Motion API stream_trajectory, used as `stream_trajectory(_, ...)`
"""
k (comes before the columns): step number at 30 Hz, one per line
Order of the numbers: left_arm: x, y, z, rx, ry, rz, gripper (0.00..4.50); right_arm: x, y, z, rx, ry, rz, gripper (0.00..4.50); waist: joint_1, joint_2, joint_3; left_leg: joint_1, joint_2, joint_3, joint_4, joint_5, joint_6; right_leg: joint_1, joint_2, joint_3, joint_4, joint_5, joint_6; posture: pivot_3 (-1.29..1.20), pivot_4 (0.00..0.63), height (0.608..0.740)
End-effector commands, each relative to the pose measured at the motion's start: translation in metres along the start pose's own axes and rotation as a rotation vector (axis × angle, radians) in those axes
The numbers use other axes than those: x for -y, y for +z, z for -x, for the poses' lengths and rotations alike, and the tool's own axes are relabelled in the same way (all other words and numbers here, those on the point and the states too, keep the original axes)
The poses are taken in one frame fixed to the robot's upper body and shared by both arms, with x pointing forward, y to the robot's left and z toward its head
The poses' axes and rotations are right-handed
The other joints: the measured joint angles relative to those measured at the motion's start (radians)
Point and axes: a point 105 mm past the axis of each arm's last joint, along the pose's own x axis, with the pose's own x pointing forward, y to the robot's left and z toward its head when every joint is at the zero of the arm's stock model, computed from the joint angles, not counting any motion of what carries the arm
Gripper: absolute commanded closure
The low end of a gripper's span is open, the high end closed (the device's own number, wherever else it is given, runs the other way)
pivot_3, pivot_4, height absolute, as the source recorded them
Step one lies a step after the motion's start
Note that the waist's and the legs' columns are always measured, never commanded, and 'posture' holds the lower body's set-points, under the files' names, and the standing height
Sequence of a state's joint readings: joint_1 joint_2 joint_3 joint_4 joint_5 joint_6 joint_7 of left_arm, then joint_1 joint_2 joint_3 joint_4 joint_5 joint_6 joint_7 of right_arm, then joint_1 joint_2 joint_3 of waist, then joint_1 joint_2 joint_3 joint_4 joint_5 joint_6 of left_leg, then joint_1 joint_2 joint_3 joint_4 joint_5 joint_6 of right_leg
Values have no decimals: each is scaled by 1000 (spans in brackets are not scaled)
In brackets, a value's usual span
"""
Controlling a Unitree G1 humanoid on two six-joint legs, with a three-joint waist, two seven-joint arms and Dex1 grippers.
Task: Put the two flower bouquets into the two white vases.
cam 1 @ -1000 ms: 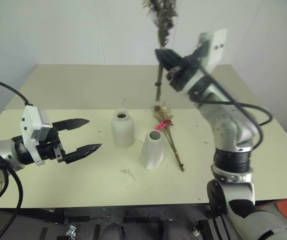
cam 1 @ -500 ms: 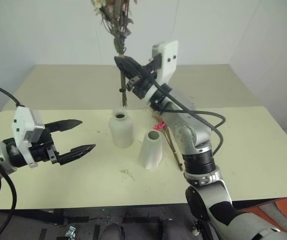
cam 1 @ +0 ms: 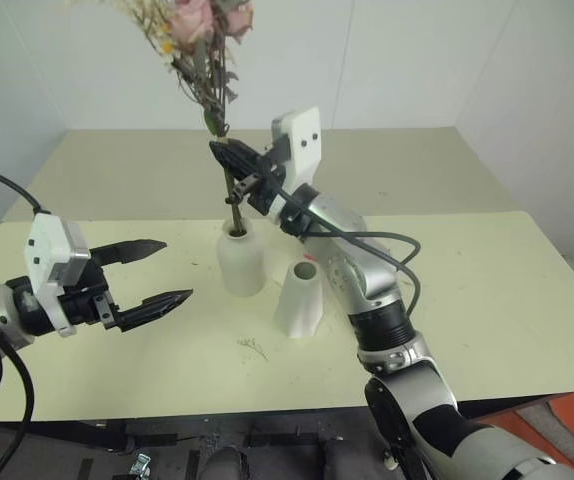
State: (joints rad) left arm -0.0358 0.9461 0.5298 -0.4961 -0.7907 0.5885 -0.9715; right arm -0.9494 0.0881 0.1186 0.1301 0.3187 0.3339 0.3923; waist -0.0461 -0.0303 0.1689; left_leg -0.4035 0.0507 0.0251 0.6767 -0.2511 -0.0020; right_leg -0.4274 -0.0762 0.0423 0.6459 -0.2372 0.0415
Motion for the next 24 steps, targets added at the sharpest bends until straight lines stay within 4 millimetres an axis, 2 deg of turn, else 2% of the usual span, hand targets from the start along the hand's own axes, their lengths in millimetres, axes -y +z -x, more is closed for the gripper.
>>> stream_trajectory(1, 1, 10, 3, 21, 5, -40, 0, -11, 3, -3, 39, 27, -4, 4295, 0, 0, 0, 0, 0, 0, 0, 0, 0, 0, 0, 0, 0, 0, 0, 0, 150, 740)
stream_trajectory(14, 0, 11, 2, 19, 1, -43, 0, -16, -21, 2, -29, 36, -13, 4295, 0, 0, 0, 0, 0, 0, 0, 0, 0, 0, 0, 0, 0, 0, 0, 0, 150, 740)
stream_trajectory(24, -1, 12, 0, 23, -7, -47, 0, -15, -20, 8, -38, 48, -6, 941, 0, 0, 0, 0, 0, 0, 0, 0, 0, 0, 0, 0, 0, 0, 0, 0, 150, 740)
